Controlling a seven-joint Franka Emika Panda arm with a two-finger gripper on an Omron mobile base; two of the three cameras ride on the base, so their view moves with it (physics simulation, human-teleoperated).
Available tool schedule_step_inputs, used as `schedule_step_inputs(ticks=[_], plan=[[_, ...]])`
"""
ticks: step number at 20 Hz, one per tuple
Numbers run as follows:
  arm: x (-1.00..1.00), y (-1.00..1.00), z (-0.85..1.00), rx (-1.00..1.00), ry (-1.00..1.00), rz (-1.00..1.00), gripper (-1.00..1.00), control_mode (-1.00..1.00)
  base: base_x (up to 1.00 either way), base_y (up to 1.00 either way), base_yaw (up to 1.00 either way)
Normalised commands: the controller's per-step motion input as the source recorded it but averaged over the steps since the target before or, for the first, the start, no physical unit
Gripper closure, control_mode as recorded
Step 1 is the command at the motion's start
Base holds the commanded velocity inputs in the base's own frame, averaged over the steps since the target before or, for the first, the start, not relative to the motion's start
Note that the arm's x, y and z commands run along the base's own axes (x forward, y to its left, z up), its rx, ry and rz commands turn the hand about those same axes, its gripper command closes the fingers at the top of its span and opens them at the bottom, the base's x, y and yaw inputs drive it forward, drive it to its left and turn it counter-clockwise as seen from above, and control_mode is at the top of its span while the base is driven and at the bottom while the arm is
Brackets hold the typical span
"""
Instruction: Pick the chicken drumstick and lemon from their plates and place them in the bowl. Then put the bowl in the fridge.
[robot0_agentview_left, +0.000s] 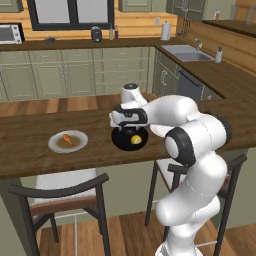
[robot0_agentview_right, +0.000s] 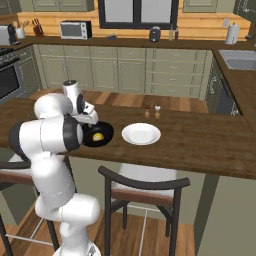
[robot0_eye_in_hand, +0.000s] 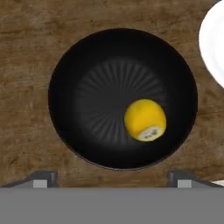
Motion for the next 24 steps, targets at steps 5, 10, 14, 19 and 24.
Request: schedule_step_inputs(ticks=[5,10,14,19,24], plan=[[-0.36,0.83,0.26,0.0,-0.11,0.13,-1.0,-1.0,0.0,0.0,0.0],[-0.04,0.78,0.19,0.0,-0.04,0.15,-1.0,-1.0,0.0,0.0,0.0],[0.0,0.79,0.05,0.0,0.0,0.15,-1.0,-1.0,0.0,0.0,0.0],[0.0,0.82,0.0,0.0,0.08,0.16,-1.0,-1.0,0.0,0.0,0.0],[0.04,0.63,-0.06,0.0,0.11,0.11,-1.0,-1.0,0.0,0.0,0.0]])
